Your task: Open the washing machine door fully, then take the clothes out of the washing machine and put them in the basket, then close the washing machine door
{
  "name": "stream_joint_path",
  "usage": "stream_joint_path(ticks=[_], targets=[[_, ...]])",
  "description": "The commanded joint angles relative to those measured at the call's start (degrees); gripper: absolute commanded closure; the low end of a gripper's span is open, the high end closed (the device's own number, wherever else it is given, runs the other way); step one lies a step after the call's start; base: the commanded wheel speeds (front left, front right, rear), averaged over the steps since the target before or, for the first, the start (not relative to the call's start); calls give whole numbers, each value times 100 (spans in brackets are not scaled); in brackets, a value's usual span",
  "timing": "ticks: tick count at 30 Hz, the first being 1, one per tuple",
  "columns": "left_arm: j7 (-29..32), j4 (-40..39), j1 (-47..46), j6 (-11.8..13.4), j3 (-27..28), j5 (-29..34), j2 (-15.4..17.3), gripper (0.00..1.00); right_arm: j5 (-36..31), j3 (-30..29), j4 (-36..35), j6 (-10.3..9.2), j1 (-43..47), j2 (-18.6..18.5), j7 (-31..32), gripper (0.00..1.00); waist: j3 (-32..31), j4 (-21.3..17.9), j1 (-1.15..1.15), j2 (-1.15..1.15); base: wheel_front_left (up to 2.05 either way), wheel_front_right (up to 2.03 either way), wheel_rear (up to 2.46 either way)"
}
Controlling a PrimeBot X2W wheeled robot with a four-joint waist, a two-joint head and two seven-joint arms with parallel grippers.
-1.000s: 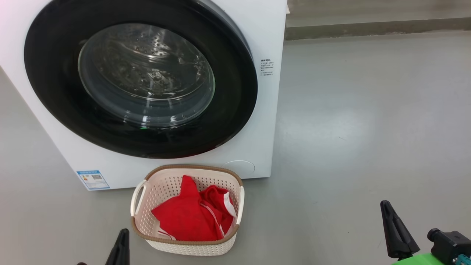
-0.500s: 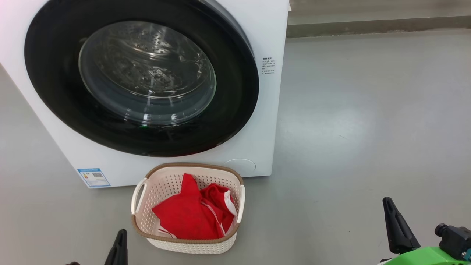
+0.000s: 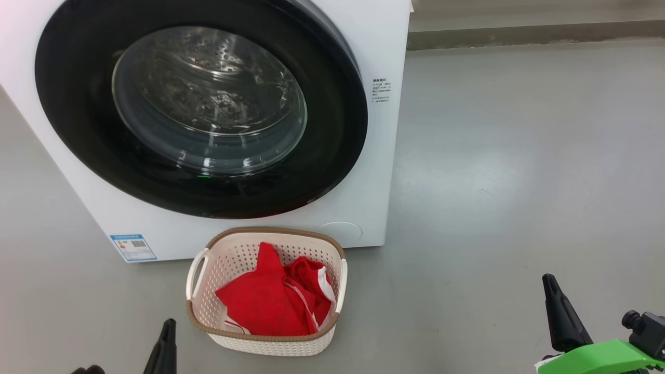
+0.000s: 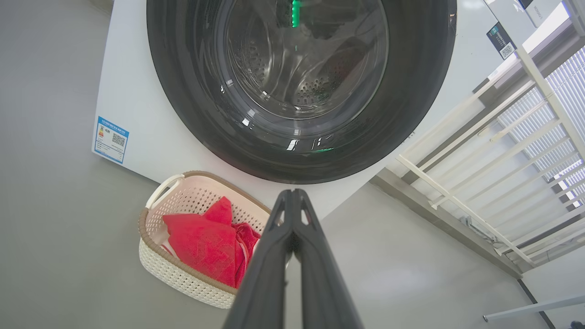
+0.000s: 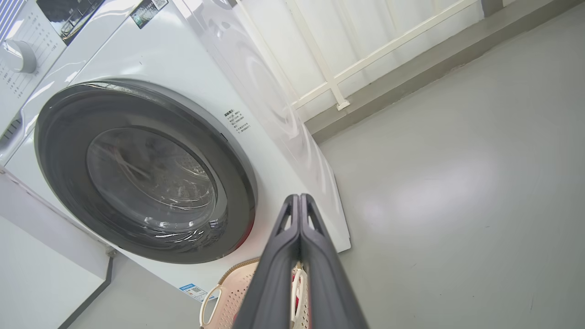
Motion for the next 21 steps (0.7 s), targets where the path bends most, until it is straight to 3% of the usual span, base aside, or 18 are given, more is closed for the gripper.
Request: stream_joint_path(ticks=[1,21], targets=[[45,-98,-261,-96,131,-161,54,100,187,3,-114,-7,-286,-80,26,100,3,2,0,0,0,0,0],[375,-17,-436,-142,247,-1367,37,100,1457,-21,-18,-10,-479,-114,357,100,58,38,0,0,0,0,0]])
